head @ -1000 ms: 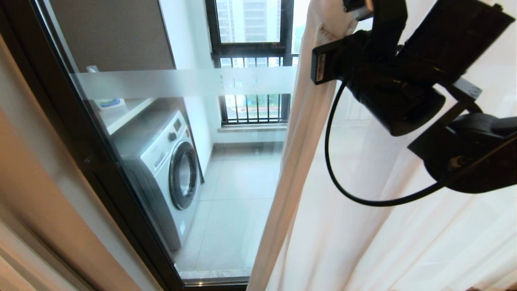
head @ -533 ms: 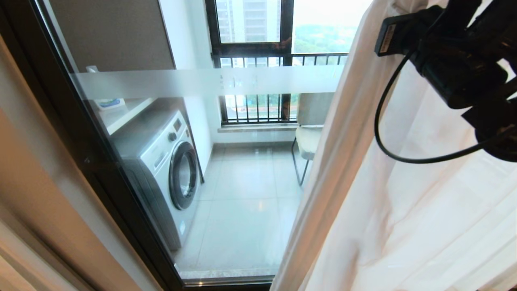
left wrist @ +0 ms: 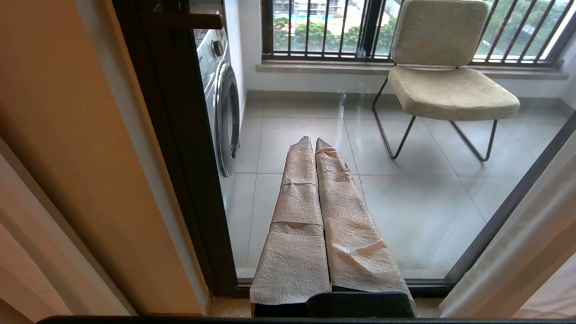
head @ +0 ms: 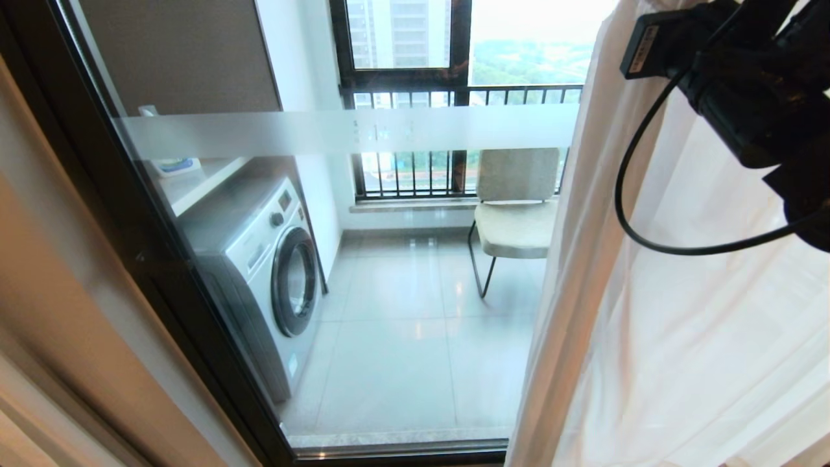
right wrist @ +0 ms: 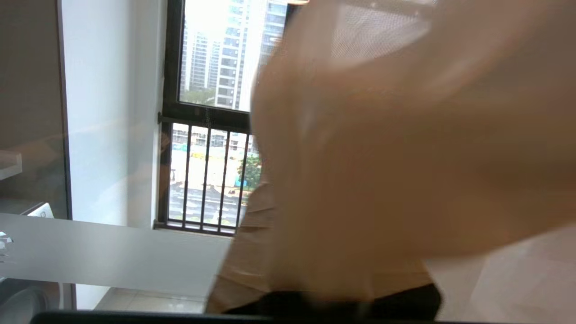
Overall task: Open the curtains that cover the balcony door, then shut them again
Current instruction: Close the inner curtains on both sides
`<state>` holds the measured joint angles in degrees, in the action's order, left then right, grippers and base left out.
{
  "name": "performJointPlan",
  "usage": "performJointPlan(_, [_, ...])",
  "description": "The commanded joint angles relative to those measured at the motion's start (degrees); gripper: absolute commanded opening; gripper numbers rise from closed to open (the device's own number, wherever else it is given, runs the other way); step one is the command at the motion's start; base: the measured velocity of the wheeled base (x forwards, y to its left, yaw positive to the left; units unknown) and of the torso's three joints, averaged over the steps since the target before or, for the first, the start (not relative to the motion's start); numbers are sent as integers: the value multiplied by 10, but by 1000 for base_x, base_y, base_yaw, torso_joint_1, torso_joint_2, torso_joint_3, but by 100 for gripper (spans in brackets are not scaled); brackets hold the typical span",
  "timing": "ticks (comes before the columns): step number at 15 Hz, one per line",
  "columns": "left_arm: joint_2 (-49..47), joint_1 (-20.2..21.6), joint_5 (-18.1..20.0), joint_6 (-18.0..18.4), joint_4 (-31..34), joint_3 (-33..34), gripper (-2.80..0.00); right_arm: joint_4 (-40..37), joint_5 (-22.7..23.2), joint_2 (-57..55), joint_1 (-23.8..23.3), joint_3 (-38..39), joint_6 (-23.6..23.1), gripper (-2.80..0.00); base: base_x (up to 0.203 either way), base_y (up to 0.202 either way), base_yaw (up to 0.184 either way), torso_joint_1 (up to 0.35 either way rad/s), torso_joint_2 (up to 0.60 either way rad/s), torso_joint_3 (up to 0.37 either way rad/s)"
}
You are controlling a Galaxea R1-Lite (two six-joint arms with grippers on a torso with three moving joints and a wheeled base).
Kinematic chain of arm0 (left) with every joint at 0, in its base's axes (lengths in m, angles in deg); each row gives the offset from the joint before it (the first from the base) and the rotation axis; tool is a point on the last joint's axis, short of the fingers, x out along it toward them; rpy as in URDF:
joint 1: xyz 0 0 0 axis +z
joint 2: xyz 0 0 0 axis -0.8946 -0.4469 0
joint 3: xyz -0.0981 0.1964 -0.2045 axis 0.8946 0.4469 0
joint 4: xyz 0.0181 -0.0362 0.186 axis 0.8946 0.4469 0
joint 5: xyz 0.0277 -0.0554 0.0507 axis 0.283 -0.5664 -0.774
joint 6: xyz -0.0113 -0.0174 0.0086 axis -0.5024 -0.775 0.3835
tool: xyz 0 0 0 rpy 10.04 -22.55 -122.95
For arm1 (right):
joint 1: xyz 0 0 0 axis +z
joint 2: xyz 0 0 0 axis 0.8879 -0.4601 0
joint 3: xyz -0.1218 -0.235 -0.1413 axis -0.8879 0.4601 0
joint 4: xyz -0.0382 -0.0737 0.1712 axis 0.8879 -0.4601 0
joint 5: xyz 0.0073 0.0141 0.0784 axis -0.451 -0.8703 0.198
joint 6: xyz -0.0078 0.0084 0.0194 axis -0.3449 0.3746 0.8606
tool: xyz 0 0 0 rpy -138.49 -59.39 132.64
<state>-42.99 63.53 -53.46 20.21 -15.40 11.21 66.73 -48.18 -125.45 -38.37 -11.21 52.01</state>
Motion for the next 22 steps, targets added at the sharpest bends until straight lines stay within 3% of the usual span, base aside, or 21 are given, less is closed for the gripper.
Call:
performJointPlan(1, [0,0,0,0,0,0,-280,3,-2,8,-3,19,-1,0,0,0,0,0,0,0])
performJointPlan(6, [0,0,-1,0,0,0,-280,2,-1,109,-27,138,2,0,0,0,0,0,0,0])
performJointPlan(13, [0,0,-1,-1,0,0,-280,-22,0,391,-42,387,10,0,0,0,0,0,0,0])
performJointPlan(19, [0,0,-1,-1,0,0,-280,-174,2,631,-33,488,16,0,0,0,0,0,0,0])
performJointPlan(20, [0,0,-1,0,0,0,-280,-204,2,655,-27,493,17,-280,0,0,0,0,0,0])
performJointPlan(22, [0,0,0,-1,0,0,-280,-221,2,667,-11,497,17,-280,0,0,0,0,0,0])
